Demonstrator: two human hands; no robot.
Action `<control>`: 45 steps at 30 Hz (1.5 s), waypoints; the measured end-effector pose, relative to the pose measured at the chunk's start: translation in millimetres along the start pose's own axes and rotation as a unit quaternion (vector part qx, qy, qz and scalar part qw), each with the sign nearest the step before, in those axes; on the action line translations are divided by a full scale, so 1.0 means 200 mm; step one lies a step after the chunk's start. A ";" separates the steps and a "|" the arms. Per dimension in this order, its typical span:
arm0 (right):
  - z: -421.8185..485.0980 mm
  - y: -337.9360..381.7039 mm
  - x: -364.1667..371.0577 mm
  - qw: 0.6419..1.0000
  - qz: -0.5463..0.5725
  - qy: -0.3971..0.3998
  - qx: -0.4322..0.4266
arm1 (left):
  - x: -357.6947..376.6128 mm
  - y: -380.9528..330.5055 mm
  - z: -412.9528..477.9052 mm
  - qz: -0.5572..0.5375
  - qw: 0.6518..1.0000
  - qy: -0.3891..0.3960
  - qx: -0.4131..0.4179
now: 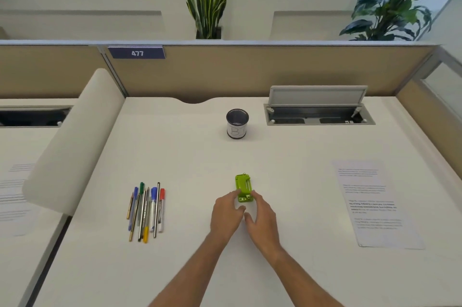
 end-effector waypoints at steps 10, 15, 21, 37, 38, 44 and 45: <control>-0.08 -0.11 -0.19 0.997 -0.008 -0.076 -0.002 | 0.06 -0.06 -0.06 -0.011 0.994 -0.071 0.078; -0.12 -0.28 -0.41 0.990 -0.033 -0.135 0.017 | 0.30 -0.22 -0.11 -0.031 0.991 -0.040 0.120; -0.12 -0.57 -0.72 0.983 0.003 -0.177 0.052 | 0.68 -0.41 -0.11 -0.052 0.989 0.018 0.137; 0.10 -1.71 -1.42 0.947 0.029 -0.223 0.229 | 1.63 -0.74 -0.03 0.012 0.998 0.017 -0.063; 0.12 -1.77 -1.44 0.945 0.017 -0.213 0.248 | 1.66 -0.75 -0.03 0.018 0.997 0.016 -0.071; 0.18 -1.91 -1.45 0.938 -0.055 -0.097 0.328 | 1.81 -0.75 -0.06 0.077 0.992 0.019 -0.096; 0.19 -1.90 -1.44 0.939 -0.060 -0.085 0.328 | 1.82 -0.75 -0.06 0.085 0.991 0.019 -0.099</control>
Point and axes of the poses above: each hand's wrist, its own z-axis towards the middle knuckle, its own x-axis out of the palm, y = z × x, the point moved 5 cm from there along z, towards the middle knuckle, and after that the axes turned 15 degrees about -z, right-handed, at the moved point
